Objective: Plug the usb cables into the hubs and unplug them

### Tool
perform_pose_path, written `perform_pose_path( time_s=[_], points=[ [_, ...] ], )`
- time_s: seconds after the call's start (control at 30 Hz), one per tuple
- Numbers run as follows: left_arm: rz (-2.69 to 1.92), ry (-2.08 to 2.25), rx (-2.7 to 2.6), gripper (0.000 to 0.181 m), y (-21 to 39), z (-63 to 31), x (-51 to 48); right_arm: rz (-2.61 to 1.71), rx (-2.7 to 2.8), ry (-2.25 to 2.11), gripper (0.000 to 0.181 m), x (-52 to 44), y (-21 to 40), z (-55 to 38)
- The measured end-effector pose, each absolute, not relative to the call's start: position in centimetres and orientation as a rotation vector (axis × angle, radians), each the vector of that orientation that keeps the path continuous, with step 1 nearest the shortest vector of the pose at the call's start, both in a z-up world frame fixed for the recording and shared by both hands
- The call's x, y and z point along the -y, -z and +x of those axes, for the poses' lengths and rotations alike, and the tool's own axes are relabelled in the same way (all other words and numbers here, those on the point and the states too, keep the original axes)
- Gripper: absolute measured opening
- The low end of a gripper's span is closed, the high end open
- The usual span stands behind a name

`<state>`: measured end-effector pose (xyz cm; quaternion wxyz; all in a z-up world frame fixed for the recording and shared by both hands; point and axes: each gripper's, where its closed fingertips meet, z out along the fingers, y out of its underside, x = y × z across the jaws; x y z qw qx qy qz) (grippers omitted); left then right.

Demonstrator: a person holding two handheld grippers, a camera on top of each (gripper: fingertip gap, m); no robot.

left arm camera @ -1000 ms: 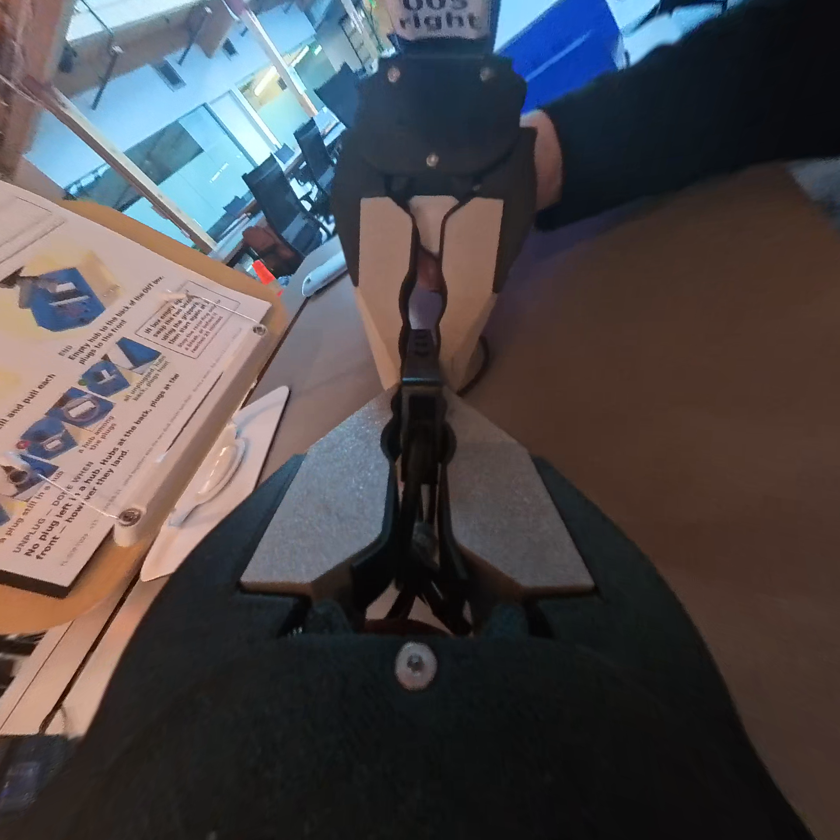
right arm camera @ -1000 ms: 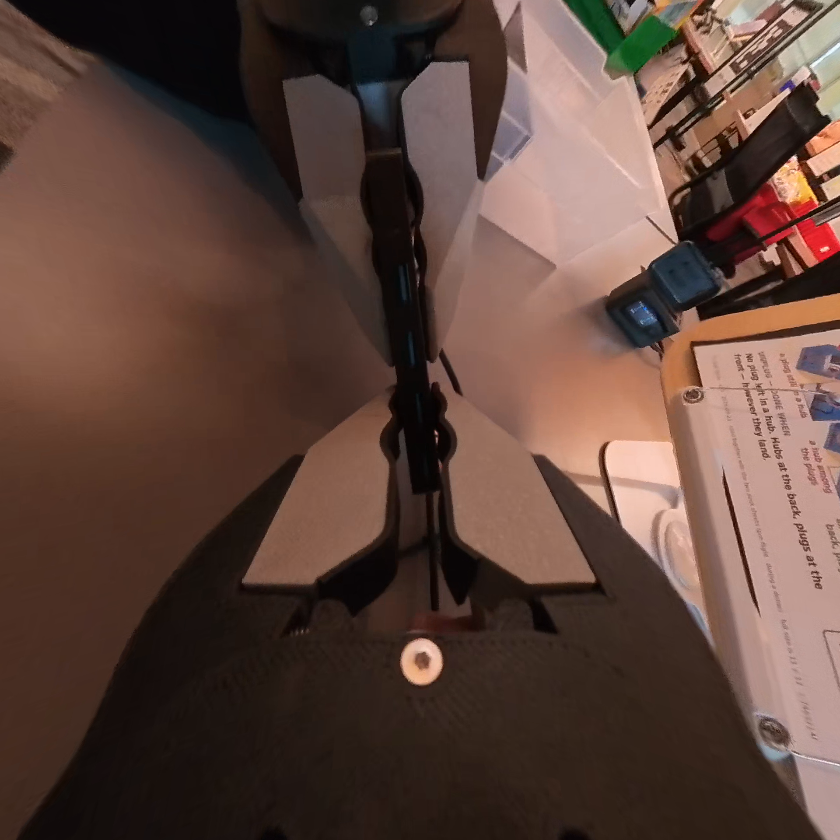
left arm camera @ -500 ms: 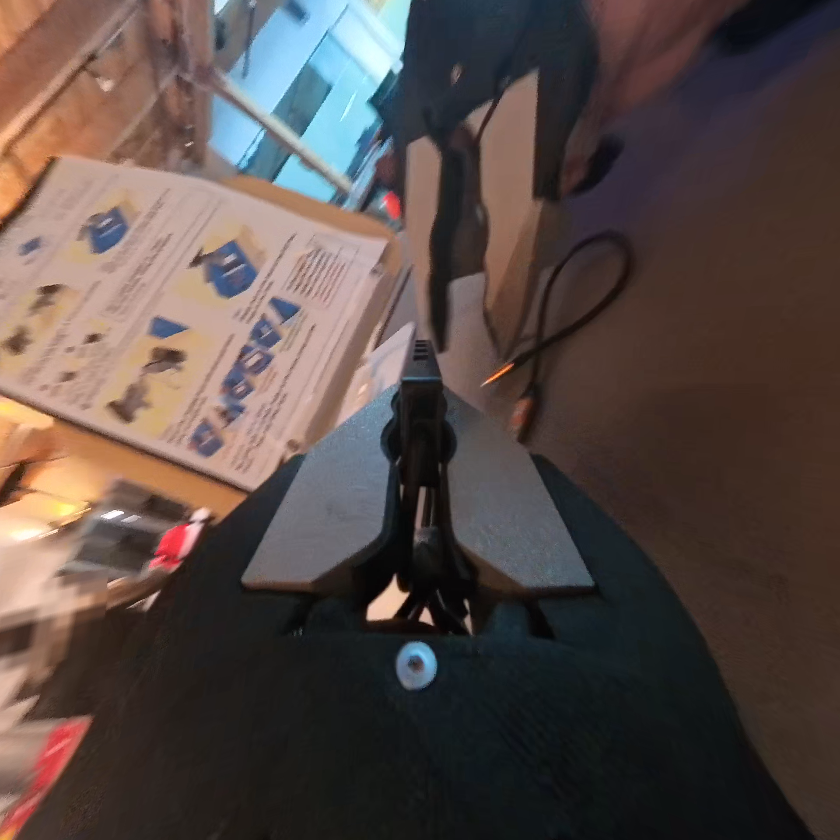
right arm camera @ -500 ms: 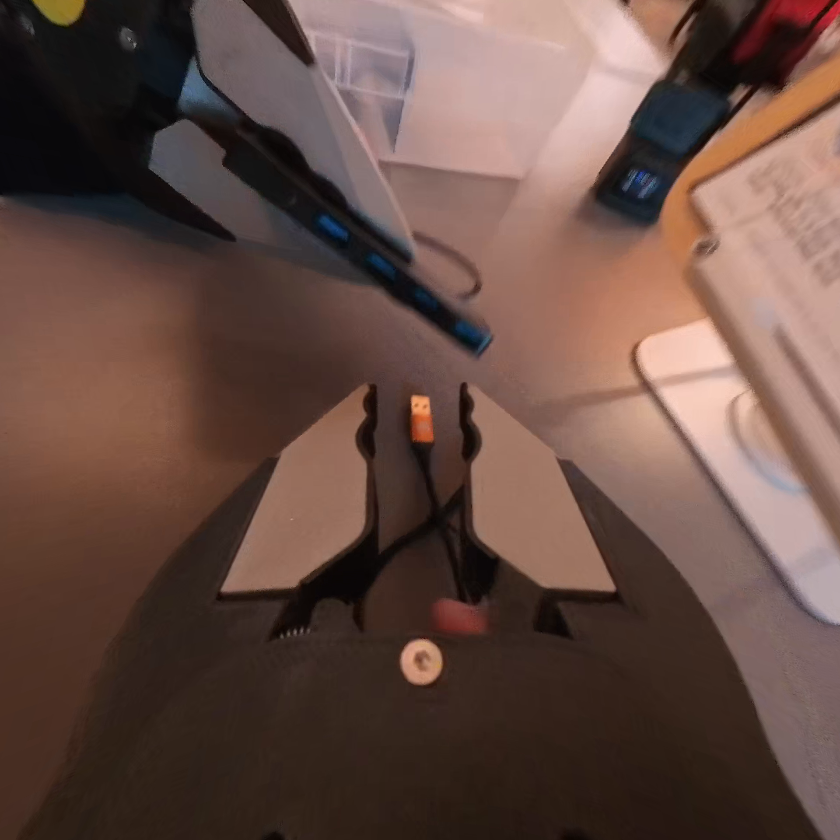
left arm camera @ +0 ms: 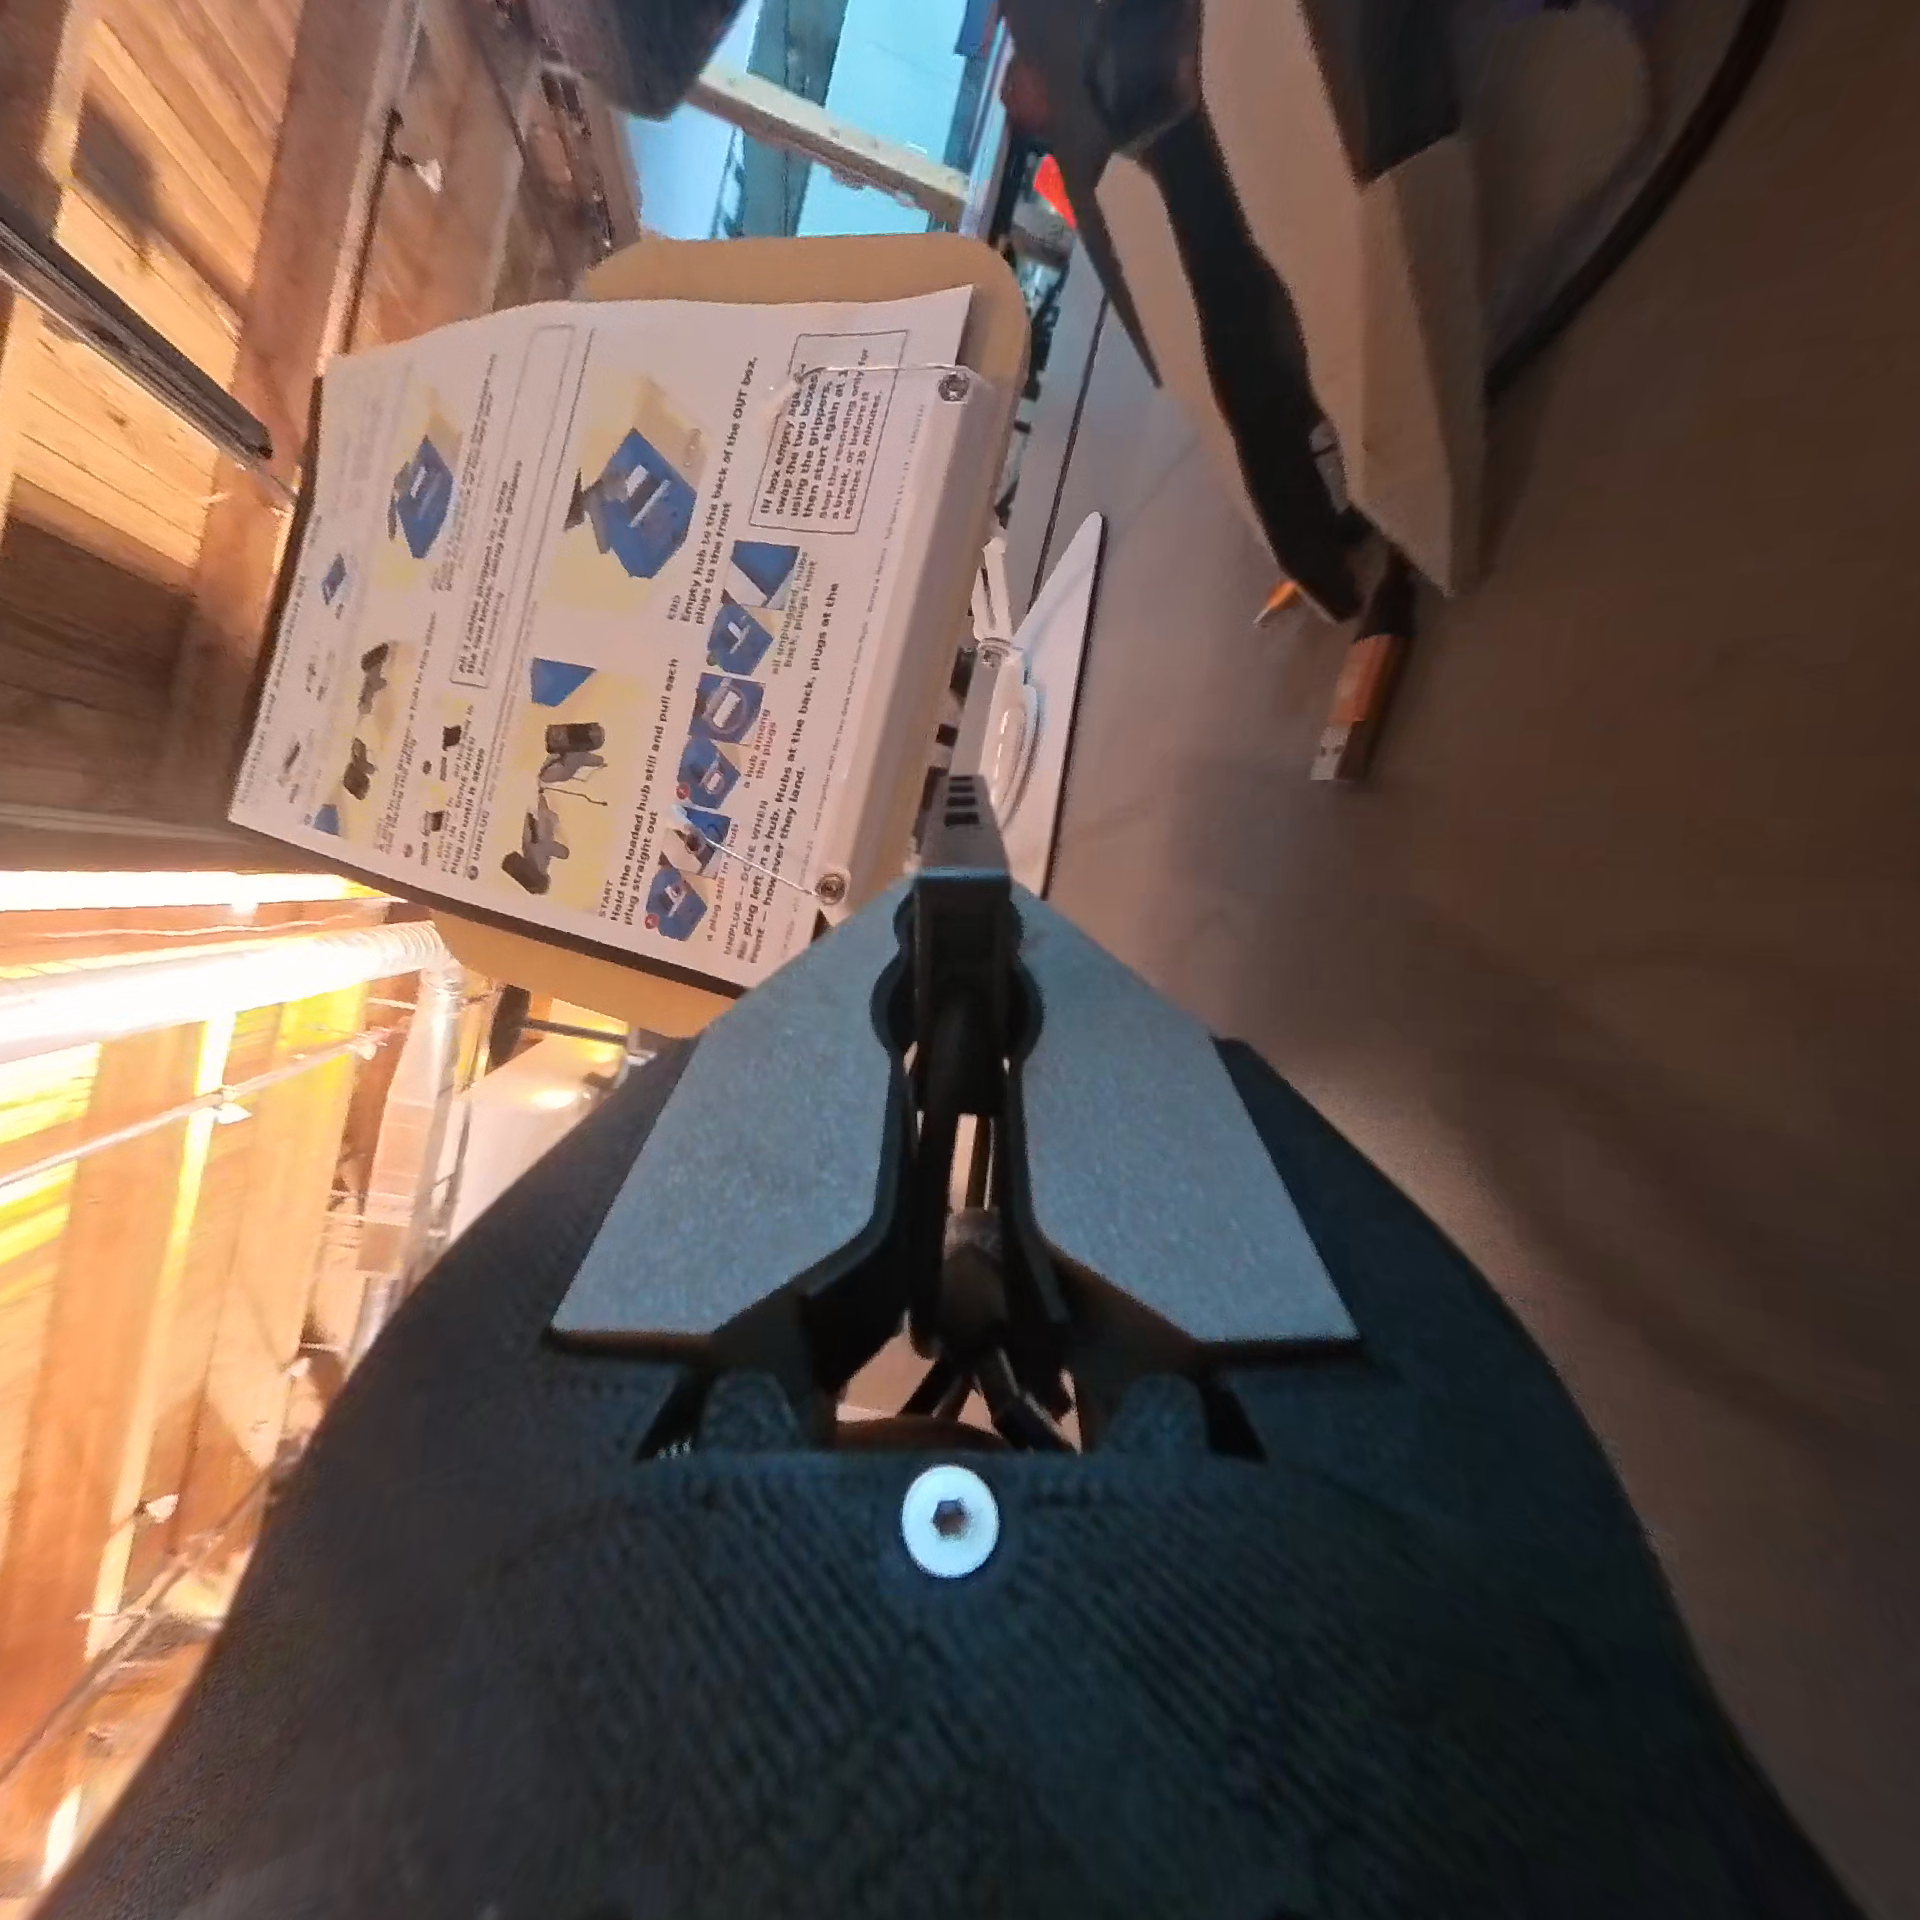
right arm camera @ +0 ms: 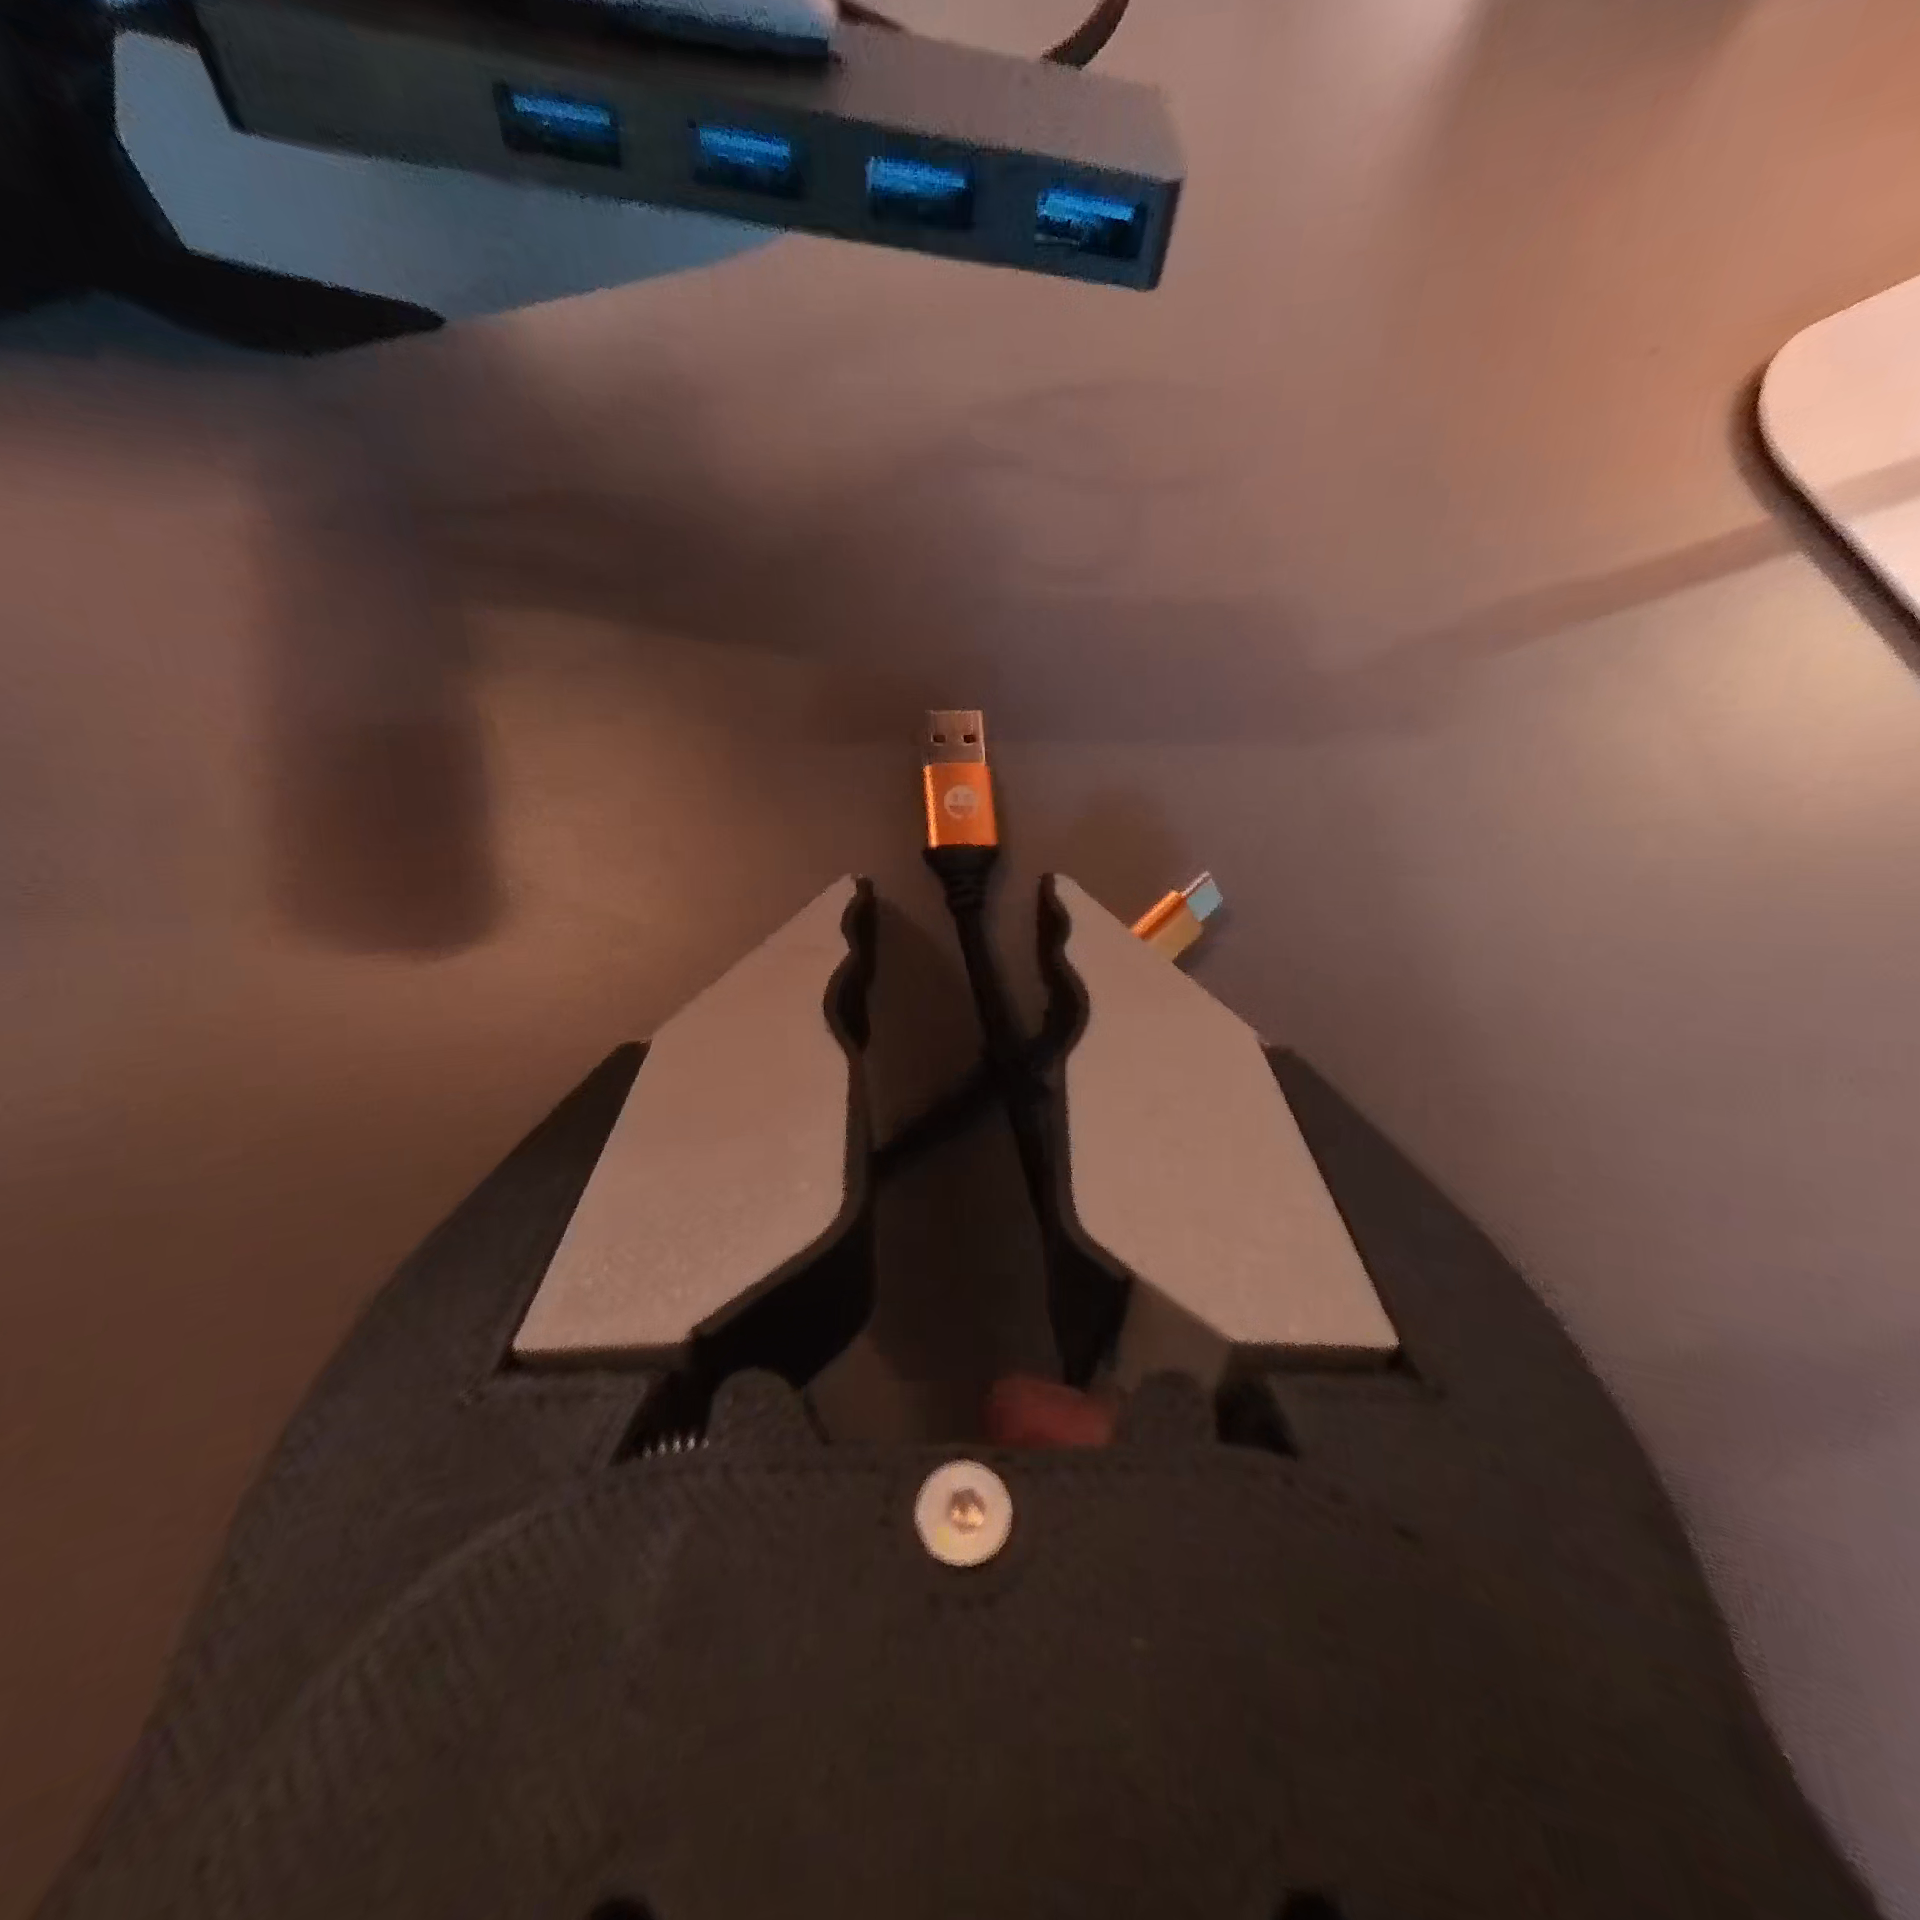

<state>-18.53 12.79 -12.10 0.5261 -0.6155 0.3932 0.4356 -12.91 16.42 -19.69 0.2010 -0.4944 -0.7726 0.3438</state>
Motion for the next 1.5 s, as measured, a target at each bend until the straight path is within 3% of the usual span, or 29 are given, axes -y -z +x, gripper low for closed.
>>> perform_pose_path(
  time_s=[0.67,1.07,1.5],
  points=[
    [-1.517,-1.057,-0.958,0.009,13.4,-19.0,-13.5,-1.379,2.122,-0.894,0.006,-16.7,19.8,-13.8],
    [-1.537,-1.142,-1.035,0.008,14.8,-19.3,-14.0,-1.293,2.078,-0.983,0.005,-14.3,16.7,-14.2],
    [-1.458,-1.382,-1.188,0.009,15.7,-18.7,-14.5,-1.176,2.128,-0.751,0.005,-13.9,16.3,-13.7]
  ],
)
